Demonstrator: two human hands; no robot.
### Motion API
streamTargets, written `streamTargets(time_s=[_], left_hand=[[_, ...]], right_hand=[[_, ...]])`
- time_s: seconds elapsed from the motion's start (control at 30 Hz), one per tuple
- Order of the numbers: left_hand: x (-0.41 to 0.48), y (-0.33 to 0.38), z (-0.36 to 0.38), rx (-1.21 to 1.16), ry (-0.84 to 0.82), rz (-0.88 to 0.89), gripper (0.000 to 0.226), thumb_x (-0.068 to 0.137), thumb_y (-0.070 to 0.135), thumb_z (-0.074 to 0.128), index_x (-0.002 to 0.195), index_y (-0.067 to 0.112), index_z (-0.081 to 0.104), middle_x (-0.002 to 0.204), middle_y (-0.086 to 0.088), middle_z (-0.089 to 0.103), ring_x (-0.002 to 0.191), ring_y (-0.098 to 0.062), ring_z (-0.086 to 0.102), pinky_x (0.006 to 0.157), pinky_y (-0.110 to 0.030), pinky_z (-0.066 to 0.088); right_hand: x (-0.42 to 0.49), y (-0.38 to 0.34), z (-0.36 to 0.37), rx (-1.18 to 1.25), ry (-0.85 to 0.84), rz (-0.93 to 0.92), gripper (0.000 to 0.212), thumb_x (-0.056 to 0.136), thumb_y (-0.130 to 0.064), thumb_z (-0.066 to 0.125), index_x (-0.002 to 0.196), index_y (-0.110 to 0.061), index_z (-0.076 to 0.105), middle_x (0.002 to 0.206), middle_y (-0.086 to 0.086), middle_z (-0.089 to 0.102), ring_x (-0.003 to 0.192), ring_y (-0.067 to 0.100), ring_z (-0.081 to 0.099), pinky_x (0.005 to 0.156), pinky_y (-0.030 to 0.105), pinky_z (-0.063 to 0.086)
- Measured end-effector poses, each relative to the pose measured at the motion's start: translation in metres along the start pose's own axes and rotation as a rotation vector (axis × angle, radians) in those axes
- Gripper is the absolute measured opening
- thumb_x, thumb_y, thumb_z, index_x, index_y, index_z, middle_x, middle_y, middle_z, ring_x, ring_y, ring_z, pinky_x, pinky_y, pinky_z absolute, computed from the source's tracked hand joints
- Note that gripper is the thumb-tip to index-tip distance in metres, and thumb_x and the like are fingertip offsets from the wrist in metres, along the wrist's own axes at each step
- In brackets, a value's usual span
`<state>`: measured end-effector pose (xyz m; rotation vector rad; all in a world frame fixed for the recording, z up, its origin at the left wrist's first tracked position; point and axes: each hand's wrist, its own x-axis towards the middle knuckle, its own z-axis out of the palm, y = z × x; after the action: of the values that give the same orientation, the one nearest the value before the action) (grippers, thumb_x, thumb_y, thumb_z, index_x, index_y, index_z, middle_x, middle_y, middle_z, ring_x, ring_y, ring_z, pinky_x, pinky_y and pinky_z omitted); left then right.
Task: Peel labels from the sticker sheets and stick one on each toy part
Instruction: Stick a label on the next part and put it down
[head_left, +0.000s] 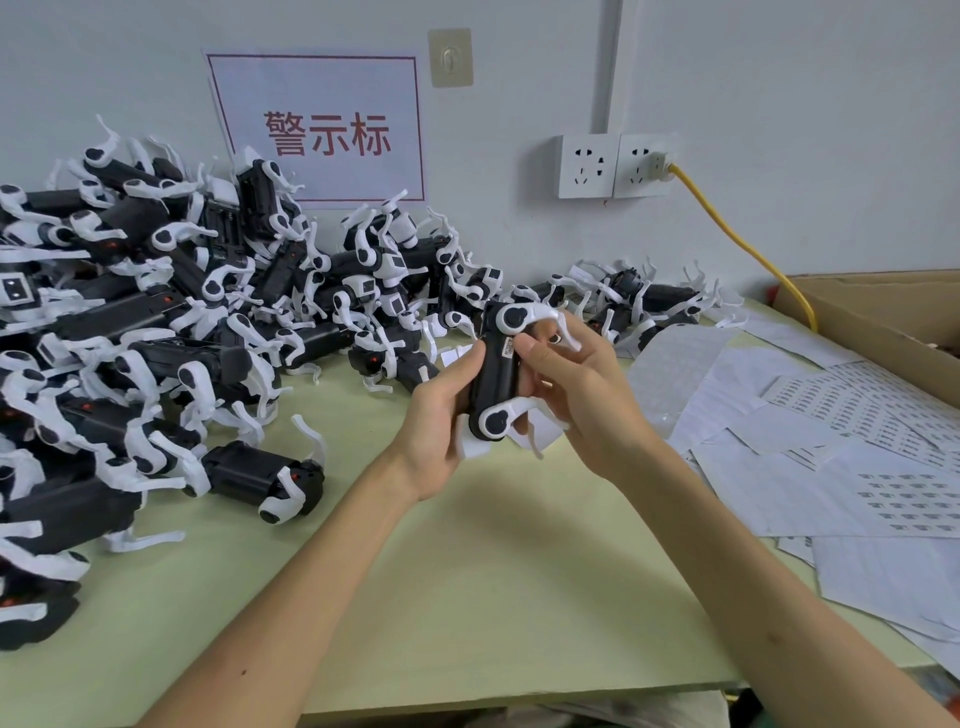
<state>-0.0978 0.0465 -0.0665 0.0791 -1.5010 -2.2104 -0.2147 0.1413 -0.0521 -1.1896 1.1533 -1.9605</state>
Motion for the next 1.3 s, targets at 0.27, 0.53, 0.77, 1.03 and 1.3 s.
streamTargets(time_s=[0.27,0.53,0.77,1.03,1.3], left_hand=[[0.001,0.0,-0.003,0.064,-0.047,-0.009,0.047,0.105,0.044,0.036,0.12,0.024,0.076,0.12,-0.001,0.074,0.106,-0.015,0.07,0.081,-0.025,0.056],[0.002,0.001,-0.007,0.065,0.006,-0.036,0.041,0.102,0.043,0.043,0.105,0.025,0.08,0.097,-0.001,0.071,0.084,-0.018,0.065,0.07,-0.03,0.055],[0.008,-0.006,-0.005,0.228,0.123,-0.137,0.044,0.087,0.05,0.057,0.107,0.013,0.066,0.091,-0.007,0.071,0.081,-0.024,0.067,0.077,-0.034,0.049],[0.006,0.004,-0.005,0.309,0.146,-0.3,0.044,0.093,0.055,0.063,0.102,0.014,0.076,0.098,-0.008,0.074,0.07,-0.026,0.07,0.069,-0.035,0.055],[0.008,0.016,-0.018,-0.044,0.485,-0.127,0.042,0.11,0.038,0.038,0.094,0.005,0.059,0.077,-0.012,0.064,0.06,-0.035,0.072,0.046,-0.029,0.054]], right_hand=[[0.001,0.006,-0.003,-0.096,0.041,-0.008,0.044,0.083,-0.018,0.078,0.103,0.01,0.05,0.076,0.015,0.055,0.064,0.031,0.058,0.056,0.041,0.052],[0.006,0.01,-0.014,-0.088,-0.062,0.025,0.011,0.092,-0.005,0.062,0.09,-0.005,0.051,0.064,0.009,0.062,0.056,0.03,0.059,0.057,0.04,0.055],[0.011,-0.003,-0.035,-0.318,0.203,0.02,0.047,0.06,-0.006,0.052,0.107,-0.014,0.054,0.092,0.006,0.059,0.075,0.017,0.054,0.064,0.023,0.046],[0.009,-0.013,-0.052,-0.575,-0.192,0.03,0.055,0.079,0.001,0.068,0.128,-0.024,0.068,0.124,-0.009,0.071,0.119,0.013,0.063,0.096,0.033,0.05],[0.011,-0.009,-0.078,-0.55,-0.109,0.393,0.007,0.085,-0.005,0.068,0.092,-0.003,0.065,0.086,0.015,0.066,0.072,0.023,0.065,0.064,0.029,0.054]])
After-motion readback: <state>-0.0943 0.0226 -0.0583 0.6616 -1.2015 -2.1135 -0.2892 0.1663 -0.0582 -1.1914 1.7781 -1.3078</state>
